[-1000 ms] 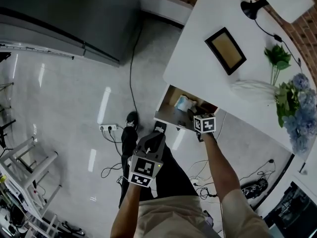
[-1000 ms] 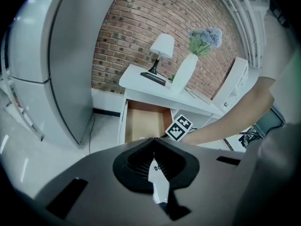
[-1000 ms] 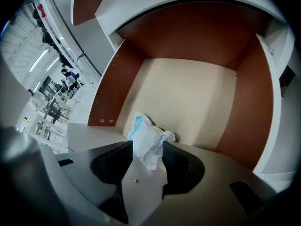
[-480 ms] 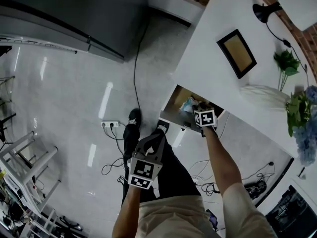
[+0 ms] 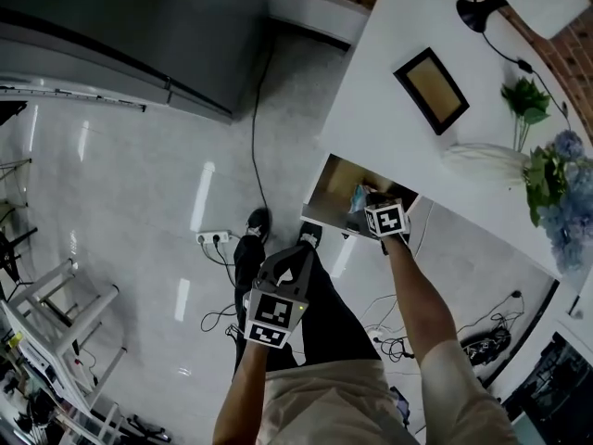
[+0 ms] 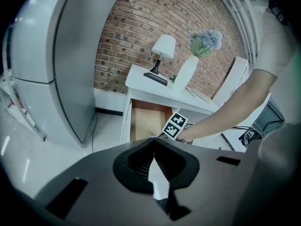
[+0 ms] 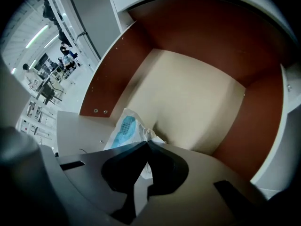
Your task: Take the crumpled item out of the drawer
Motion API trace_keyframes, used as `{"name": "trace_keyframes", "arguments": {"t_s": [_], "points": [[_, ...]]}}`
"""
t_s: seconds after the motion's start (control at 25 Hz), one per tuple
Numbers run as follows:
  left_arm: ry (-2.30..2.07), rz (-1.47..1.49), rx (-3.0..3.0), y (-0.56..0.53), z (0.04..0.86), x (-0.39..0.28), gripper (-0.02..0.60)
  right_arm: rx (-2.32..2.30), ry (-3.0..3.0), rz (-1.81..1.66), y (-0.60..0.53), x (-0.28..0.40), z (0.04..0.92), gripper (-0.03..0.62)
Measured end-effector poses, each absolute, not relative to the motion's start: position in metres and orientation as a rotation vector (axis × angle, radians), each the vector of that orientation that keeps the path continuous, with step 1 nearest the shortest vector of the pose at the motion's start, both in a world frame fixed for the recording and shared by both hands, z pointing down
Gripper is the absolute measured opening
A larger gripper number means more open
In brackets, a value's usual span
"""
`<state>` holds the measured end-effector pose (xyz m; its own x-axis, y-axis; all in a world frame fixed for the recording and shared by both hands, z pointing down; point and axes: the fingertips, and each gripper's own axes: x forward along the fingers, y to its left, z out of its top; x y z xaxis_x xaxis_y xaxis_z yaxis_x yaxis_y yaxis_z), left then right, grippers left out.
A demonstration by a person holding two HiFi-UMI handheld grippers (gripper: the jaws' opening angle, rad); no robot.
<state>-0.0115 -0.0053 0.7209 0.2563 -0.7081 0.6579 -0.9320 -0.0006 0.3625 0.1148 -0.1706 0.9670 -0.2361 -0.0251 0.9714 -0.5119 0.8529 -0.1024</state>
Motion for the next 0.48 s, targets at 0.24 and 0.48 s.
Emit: {"name": "trace_keyframes", "arguments": {"t_s": [0.24, 0.48], "points": [[-1.45, 0.349, 1.823, -0.008, 0.706, -0.005, 0.017, 0.532, -1.786, 0.531, -0.164, 0.119, 0.933, 0.026], [-1.38, 0.41, 1.916, -0.009, 0.679, 0.003, 0.017, 0.688, -1.822, 0.603, -0.157, 0.125, 0.886, 0.026]]}}
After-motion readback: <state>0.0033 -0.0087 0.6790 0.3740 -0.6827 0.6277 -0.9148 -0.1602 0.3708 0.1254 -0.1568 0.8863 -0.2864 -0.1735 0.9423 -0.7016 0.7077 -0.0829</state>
